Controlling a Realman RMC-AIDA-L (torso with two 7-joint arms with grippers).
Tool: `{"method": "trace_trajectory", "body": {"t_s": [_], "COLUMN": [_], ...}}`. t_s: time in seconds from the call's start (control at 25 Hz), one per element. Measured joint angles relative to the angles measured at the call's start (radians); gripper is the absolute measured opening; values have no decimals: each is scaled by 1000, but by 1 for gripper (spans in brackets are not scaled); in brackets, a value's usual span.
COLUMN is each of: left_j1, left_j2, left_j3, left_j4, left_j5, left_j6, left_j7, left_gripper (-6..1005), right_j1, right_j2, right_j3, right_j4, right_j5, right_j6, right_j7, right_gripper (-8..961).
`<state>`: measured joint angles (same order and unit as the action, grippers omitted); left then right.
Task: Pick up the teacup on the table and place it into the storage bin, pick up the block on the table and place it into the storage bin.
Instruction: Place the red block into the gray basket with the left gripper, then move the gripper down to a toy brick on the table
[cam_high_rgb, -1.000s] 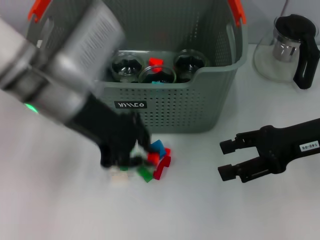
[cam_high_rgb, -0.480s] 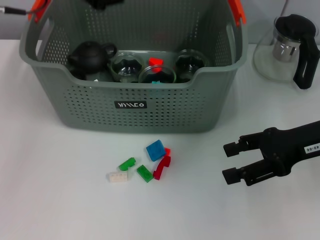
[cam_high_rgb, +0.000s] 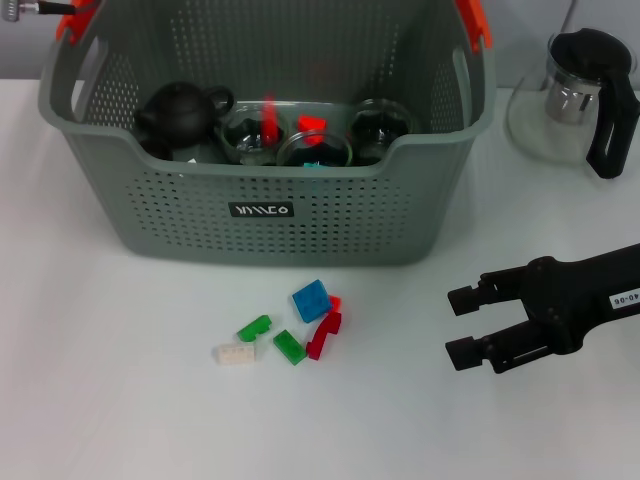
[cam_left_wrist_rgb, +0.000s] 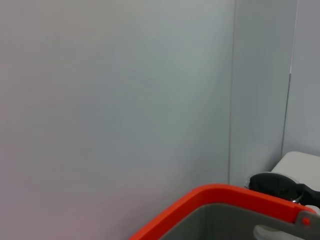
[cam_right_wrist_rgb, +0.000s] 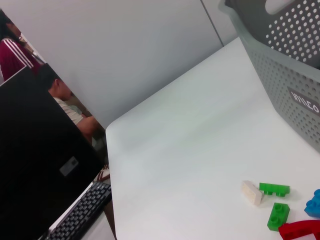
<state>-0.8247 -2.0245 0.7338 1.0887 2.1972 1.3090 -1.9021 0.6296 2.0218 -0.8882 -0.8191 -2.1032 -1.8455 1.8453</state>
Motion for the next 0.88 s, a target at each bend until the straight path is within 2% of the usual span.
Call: {"method": "trace_trajectory", "body": {"t_s": [0.12,0.28,0.48,0.52,0.6,0.76,0.88], "left_j1": [8,40,96,113,157,281,384], "left_j2": [-1,-5,-18,-23,-40,-102,-134], "left_j3": [5,10,-1,0,10,57,129], "left_j4": [44,179,351,376,426,531,590], "left_j5": [3,3,-54,-77,-111,-107,-90], "left_j6": [27,128,334,383,493,587,588], "left_j7": [-5,-33,-44,-27,25,175,296], "left_gripper": [327,406,623,699,852,926,963], "right_j1": [0,-1,-1,-1,-1,-3,-6], "right_j2": [1,4,7,8,9,11,11], "right_j3": [0,0,1,3,7,8,8], "right_j4": [0,1,2,2,4,13,14], "right_j5": [0,0,0,0,0,0,0], "right_j6": [1,6,8,8,9,15,21], "right_j7": [-1,-8,-14,-16,-20,-20,-20], "right_gripper": [928,928,928,928,928,928,927]}}
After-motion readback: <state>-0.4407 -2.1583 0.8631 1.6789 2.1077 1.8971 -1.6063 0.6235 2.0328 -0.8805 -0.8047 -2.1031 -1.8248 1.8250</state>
